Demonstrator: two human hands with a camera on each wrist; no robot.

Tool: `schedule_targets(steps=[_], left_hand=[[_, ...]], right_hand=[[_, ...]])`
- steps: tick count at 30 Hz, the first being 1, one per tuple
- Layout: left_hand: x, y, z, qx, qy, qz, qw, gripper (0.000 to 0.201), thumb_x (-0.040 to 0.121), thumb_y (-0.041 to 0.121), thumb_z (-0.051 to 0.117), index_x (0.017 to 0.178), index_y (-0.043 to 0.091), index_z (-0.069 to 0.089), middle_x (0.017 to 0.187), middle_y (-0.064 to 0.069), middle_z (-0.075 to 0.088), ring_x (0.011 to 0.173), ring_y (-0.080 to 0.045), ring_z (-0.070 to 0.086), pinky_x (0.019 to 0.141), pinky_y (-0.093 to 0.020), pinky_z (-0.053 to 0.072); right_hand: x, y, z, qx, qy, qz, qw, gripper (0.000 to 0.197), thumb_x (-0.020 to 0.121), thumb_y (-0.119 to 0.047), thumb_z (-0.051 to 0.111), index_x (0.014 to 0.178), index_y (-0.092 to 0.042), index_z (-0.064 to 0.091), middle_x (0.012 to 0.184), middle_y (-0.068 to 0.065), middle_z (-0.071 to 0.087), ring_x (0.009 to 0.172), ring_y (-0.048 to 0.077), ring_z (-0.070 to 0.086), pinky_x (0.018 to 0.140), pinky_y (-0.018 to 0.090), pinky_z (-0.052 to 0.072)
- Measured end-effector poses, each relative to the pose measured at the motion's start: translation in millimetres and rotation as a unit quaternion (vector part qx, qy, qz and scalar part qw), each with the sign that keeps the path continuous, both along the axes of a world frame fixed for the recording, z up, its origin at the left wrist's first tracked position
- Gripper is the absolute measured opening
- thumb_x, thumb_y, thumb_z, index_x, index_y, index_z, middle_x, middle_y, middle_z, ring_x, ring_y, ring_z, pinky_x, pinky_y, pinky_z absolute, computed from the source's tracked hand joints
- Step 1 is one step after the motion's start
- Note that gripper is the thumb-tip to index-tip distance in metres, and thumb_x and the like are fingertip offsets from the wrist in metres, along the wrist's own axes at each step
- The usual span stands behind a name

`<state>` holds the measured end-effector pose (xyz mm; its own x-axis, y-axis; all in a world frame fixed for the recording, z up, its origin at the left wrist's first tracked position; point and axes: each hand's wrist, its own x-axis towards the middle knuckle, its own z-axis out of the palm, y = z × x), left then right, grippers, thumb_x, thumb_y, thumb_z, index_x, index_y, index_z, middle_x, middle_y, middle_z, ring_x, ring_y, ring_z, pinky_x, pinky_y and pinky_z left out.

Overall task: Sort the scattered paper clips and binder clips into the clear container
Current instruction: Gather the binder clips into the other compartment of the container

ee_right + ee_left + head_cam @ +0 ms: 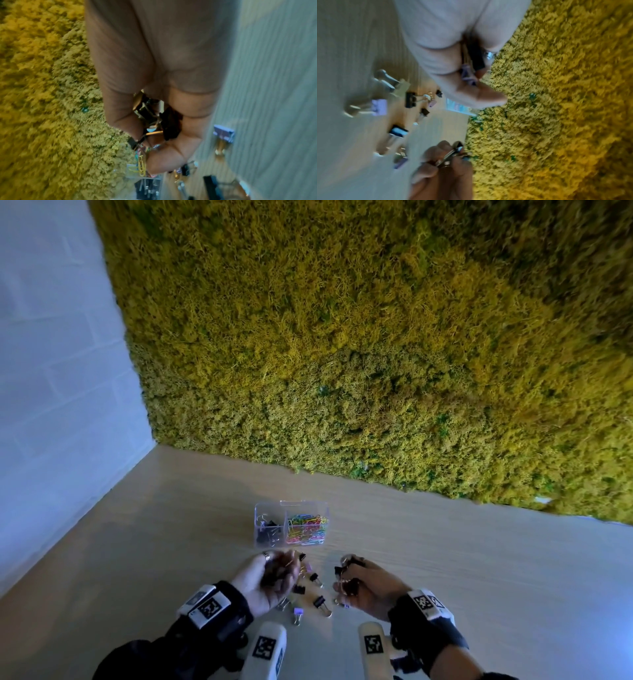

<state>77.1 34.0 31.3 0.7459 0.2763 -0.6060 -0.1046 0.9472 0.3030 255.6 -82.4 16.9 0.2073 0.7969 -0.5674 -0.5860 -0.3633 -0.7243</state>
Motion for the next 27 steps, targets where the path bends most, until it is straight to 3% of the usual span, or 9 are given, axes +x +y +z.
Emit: schedule_targets(steps=[2, 5, 9, 12, 17, 19, 21, 24, 27], left_hand=[[-1.1, 5.1, 7.9, -0.016, -0.033, 0.043, 0.998, 0.027, 0.082, 0.007, 0.046, 0.081, -0.011, 0.066, 0.074, -0.024, 0.068, 0.057, -0.029, 0.068, 0.053, -0.036, 0.060], [1.6, 19.4, 22.8, -0.021, -0.076, 0.077, 0.994, 0.030, 0.084, 0.011, 0.045, 0.087, -0.013, 0.063, 0.083, -0.028, 0.067, 0.073, -0.036, 0.069, 0.072, -0.046, 0.055], [9.8, 45.7, 39.3, -0.018, -0.042, 0.103, 0.994, 0.041, 0.097, 0.022, 0.032, 0.104, -0.011, 0.055, 0.109, -0.032, 0.059, 0.107, -0.040, 0.057, 0.089, -0.048, 0.049], [17.8, 57.3, 44.3, -0.041, -0.017, 0.150, 0.988, 0.043, 0.097, 0.017, 0.029, 0.128, -0.010, 0.039, 0.135, -0.029, 0.041, 0.130, -0.039, 0.036, 0.111, -0.050, 0.029], [21.0, 69.8, 44.1, -0.041, 0.020, 0.180, 0.983, 0.059, 0.096, 0.019, 0.031, 0.144, -0.004, 0.005, 0.150, -0.032, 0.008, 0.137, -0.040, 0.022, 0.116, -0.049, 0.010], [18.7, 70.0, 45.4, -0.024, 0.031, 0.180, 0.983, 0.060, 0.097, 0.022, 0.028, 0.142, -0.008, 0.004, 0.149, -0.035, 0.001, 0.131, -0.041, 0.029, 0.116, -0.047, 0.008], [12.3, 67.8, 46.9, -0.004, 0.045, 0.167, 0.985, 0.061, 0.097, 0.025, 0.027, 0.140, -0.013, 0.005, 0.147, -0.038, 0.002, 0.138, -0.044, 0.016, 0.116, -0.047, 0.008], [-3.5, 65.2, 53.1, 0.045, 0.044, 0.142, 0.988, 0.056, 0.096, 0.024, 0.030, 0.139, -0.010, 0.019, 0.143, -0.035, 0.025, 0.136, -0.042, 0.024, 0.114, -0.048, 0.020], [-12.3, 67.9, 54.9, 0.180, 0.071, 0.135, 0.972, 0.038, 0.090, 0.008, 0.037, 0.126, 0.000, 0.043, 0.111, -0.015, 0.054, 0.104, -0.029, 0.054, 0.089, -0.041, 0.046]], right_hand=[[-2.6, 1.4, 0.9, 0.021, 0.058, -0.019, 0.998, 0.019, 0.068, 0.008, 0.058, 0.078, -0.004, 0.046, 0.065, 0.013, 0.051, 0.057, 0.024, 0.054, 0.044, 0.027, 0.047], [-4.2, 5.9, 5.6, 0.046, 0.124, -0.022, 0.991, 0.036, 0.049, -0.012, 0.083, 0.073, -0.003, 0.057, 0.069, 0.013, 0.058, 0.059, 0.022, 0.056, 0.049, 0.027, 0.051], [-2.2, 13.8, 10.5, 0.022, 0.164, -0.077, 0.983, 0.040, 0.084, -0.045, 0.058, 0.062, -0.012, 0.056, 0.071, 0.010, 0.058, 0.061, 0.021, 0.055, 0.049, 0.024, 0.050], [-2.6, 22.9, 13.2, 0.004, 0.180, -0.089, 0.980, 0.028, 0.081, -0.030, 0.057, 0.060, -0.014, 0.050, 0.061, 0.006, 0.056, 0.048, 0.017, 0.053, 0.039, 0.019, 0.044], [-4.1, 40.3, 15.7, -0.029, 0.170, -0.107, 0.979, 0.026, 0.090, -0.020, 0.047, 0.068, -0.005, 0.050, 0.053, 0.006, 0.055, 0.038, 0.012, 0.051, 0.032, 0.016, 0.040], [-2.9, 46.1, 16.8, -0.026, 0.164, -0.105, 0.981, 0.036, 0.092, -0.020, 0.045, 0.062, -0.003, 0.055, 0.055, 0.006, 0.055, 0.038, 0.011, 0.051, 0.032, 0.016, 0.040], [-1.6, 52.0, 17.6, -0.019, 0.167, -0.103, 0.980, 0.038, 0.093, -0.021, 0.044, 0.062, -0.003, 0.056, 0.055, 0.006, 0.055, 0.038, 0.011, 0.051, 0.032, 0.016, 0.039], [-0.9, 60.8, 21.3, -0.010, 0.178, -0.117, 0.977, 0.030, 0.095, -0.022, 0.044, 0.071, -0.005, 0.049, 0.053, 0.007, 0.055, 0.039, 0.012, 0.051, 0.034, 0.016, 0.041], [-5.0, 68.6, 29.9, 0.003, 0.212, -0.147, 0.966, 0.030, 0.095, -0.020, 0.044, 0.071, -0.003, 0.050, 0.056, 0.010, 0.055, 0.047, 0.017, 0.054, 0.039, 0.020, 0.049]])
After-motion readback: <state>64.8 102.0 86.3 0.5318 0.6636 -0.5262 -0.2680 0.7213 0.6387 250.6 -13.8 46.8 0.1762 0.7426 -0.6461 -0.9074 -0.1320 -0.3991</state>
